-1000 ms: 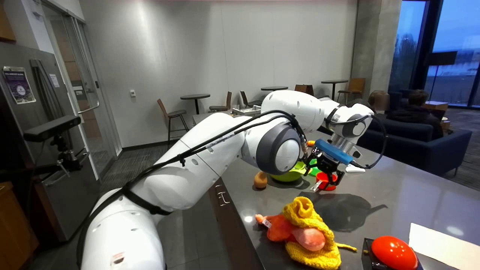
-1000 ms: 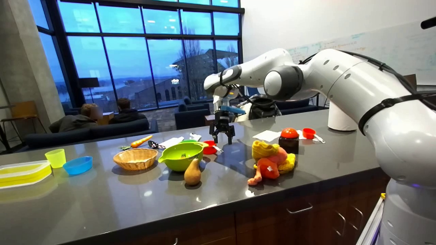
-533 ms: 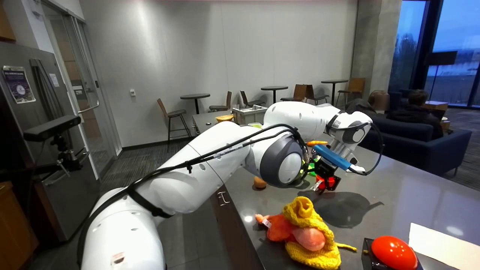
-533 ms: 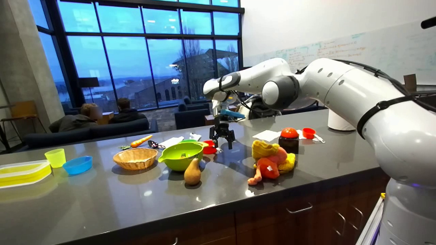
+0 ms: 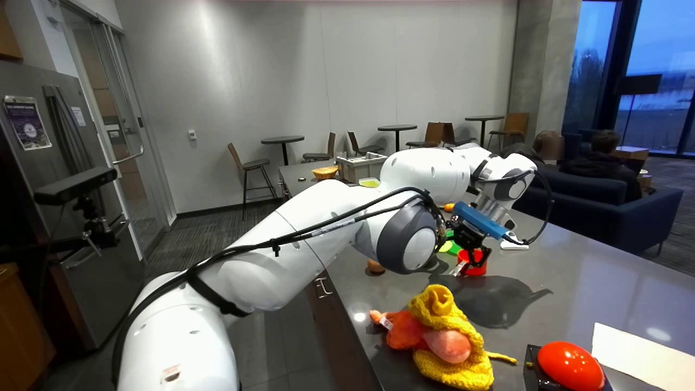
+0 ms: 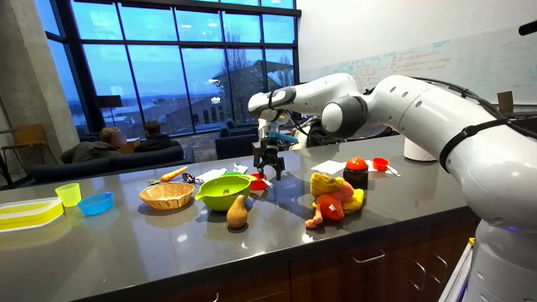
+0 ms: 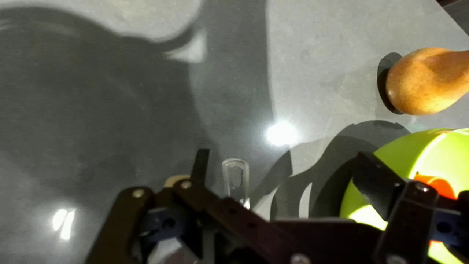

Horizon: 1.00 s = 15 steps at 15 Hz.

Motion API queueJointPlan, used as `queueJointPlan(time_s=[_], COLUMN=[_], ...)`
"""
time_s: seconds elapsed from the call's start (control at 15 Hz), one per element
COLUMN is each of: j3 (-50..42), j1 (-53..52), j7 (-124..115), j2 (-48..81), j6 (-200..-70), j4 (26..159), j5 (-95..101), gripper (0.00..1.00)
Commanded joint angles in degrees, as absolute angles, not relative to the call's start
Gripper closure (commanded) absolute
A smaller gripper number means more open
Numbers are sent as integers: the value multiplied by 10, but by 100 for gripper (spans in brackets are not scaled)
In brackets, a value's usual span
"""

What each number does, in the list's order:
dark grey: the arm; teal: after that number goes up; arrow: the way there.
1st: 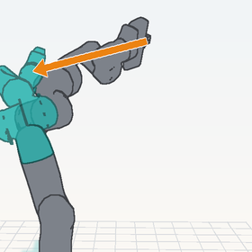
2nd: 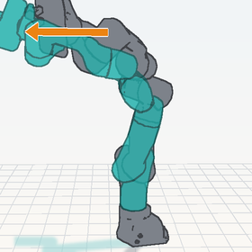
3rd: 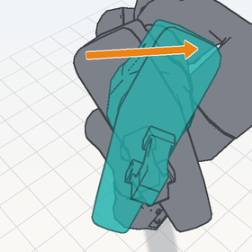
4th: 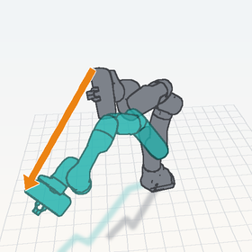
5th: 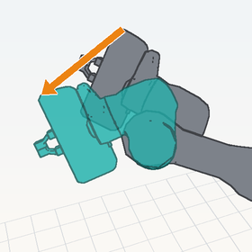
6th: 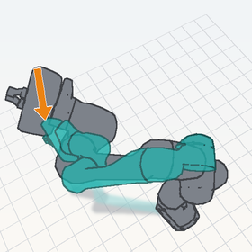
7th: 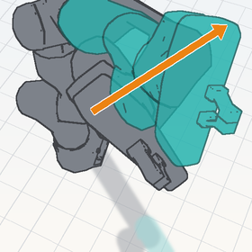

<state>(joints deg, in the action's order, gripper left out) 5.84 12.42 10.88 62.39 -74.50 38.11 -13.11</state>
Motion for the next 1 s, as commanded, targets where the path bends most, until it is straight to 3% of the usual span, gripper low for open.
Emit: queueJointPlan(time_s=[0.0,0.93], j3=[62,60], j1=[119,119], j7=[111,128], j2=[648,652], j6=[-743,-735], j4=[339,339], j5=[-130,-124], gripper=[0,0])
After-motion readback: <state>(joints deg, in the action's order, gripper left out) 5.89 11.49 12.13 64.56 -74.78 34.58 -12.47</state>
